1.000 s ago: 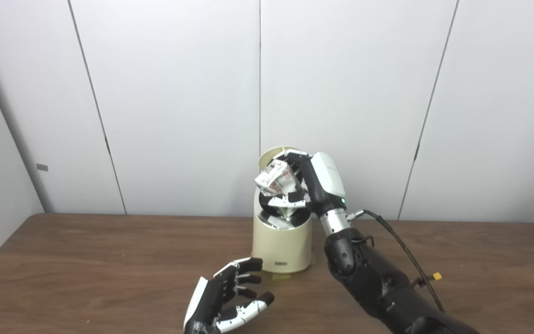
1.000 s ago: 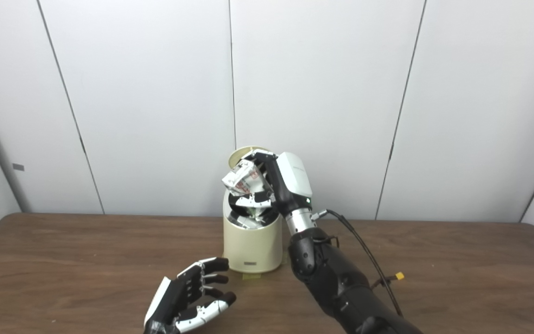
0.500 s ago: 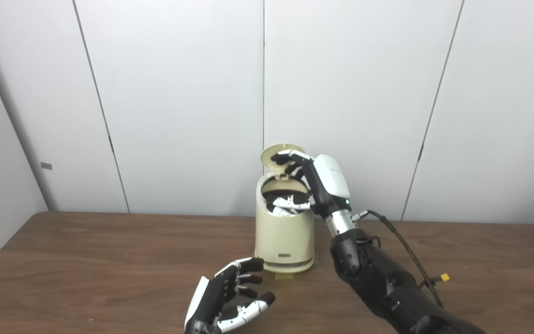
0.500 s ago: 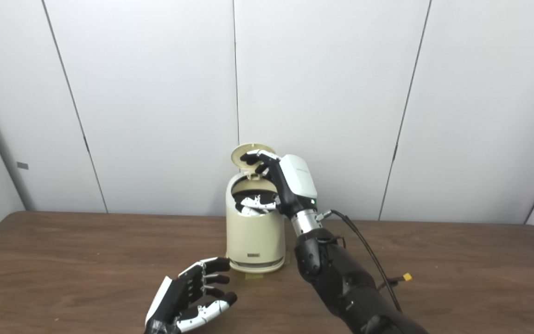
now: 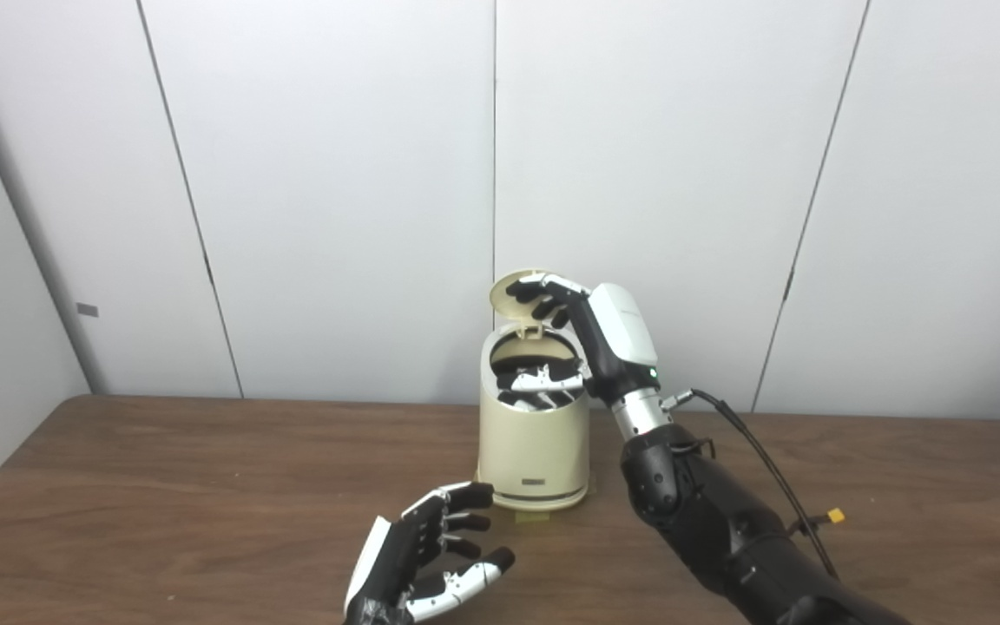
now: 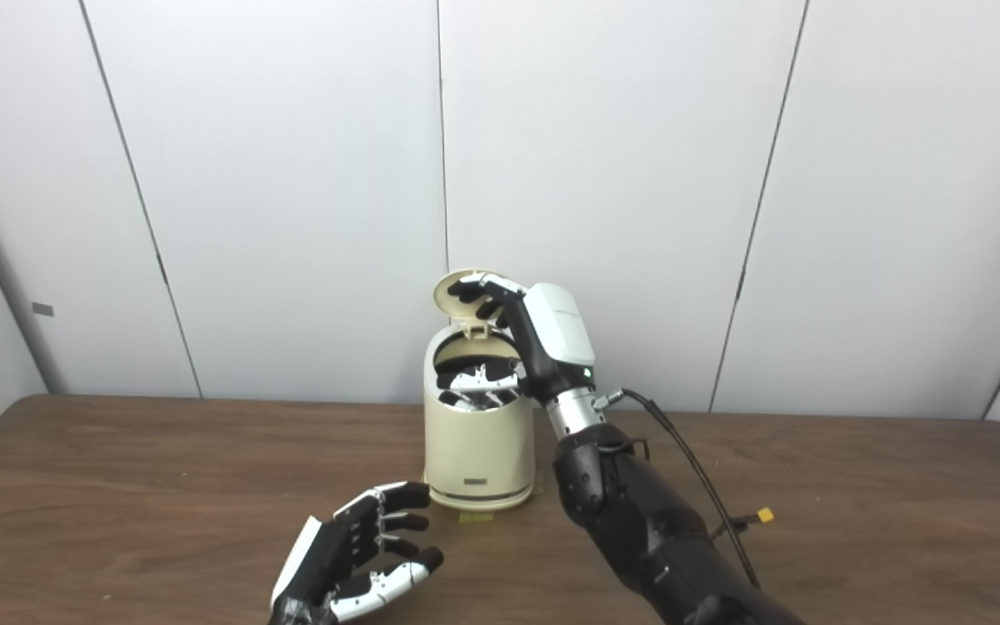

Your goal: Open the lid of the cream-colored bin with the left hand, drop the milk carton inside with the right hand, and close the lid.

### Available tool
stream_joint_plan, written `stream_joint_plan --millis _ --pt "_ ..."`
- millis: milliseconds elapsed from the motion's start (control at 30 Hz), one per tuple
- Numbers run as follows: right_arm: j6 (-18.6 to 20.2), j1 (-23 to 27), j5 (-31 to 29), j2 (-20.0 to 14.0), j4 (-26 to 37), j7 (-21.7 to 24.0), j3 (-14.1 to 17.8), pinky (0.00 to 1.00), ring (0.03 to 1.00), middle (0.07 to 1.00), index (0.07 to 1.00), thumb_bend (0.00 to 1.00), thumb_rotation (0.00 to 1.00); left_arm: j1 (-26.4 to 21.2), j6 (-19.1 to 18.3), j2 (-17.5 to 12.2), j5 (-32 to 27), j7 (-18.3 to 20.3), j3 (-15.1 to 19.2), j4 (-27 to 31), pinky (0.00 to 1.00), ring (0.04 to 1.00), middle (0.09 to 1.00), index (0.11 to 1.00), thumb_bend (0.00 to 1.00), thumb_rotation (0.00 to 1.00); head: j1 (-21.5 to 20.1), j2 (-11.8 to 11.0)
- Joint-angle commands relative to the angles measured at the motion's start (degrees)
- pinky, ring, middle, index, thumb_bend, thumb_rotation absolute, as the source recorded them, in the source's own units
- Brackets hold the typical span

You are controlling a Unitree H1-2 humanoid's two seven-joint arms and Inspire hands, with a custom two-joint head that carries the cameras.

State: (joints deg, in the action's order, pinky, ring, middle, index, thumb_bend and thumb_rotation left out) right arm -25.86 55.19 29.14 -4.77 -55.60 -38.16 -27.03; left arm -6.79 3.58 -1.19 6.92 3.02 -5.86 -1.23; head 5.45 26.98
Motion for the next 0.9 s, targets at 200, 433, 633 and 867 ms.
stream_joint_plan --millis 200,433,633,867 --pt "-1.06 -3.68 -5.4 -6.13 19.62 -2.06 -1.95 0.37 0.458 0.639 0.629 0.81 0.12 -2.05 1.94 -0.12 -0.52 0.06 0.11 0.63 0.61 0.711 0.764 0.748 0.65 0.16 -0.12 -0.09" --pt "-1.06 -11.52 -9.66 -9.81 33.89 0.2 0.74 0.33 0.406 0.572 0.624 0.78 0.13 -2.12 1.84 -0.67 -1.27 0.61 0.19 0.38 0.61 0.711 0.766 0.751 0.65 0.15 -0.52 0.0" --pt "-1.06 -21.7 -19.21 -10.59 44.82 6.77 5.63 0.3 0.364 0.493 0.634 0.67 0.04 -2.05 2.03 -1.18 -1.96 1.22 0.55 0.29 0.6 0.717 0.774 0.755 0.65 0.14 -1.04 -0.15" --pt "5.57 -35.06 -28.36 -12.38 53.93 21.26 13.77 0.43 0.525 0.68 0.747 0.67 0.21 -1.88 2.97 -2.01 -1.39 1.32 0.88 0.28 0.6 0.701 0.769 0.752 0.63 0.16 -1.7 -0.65"
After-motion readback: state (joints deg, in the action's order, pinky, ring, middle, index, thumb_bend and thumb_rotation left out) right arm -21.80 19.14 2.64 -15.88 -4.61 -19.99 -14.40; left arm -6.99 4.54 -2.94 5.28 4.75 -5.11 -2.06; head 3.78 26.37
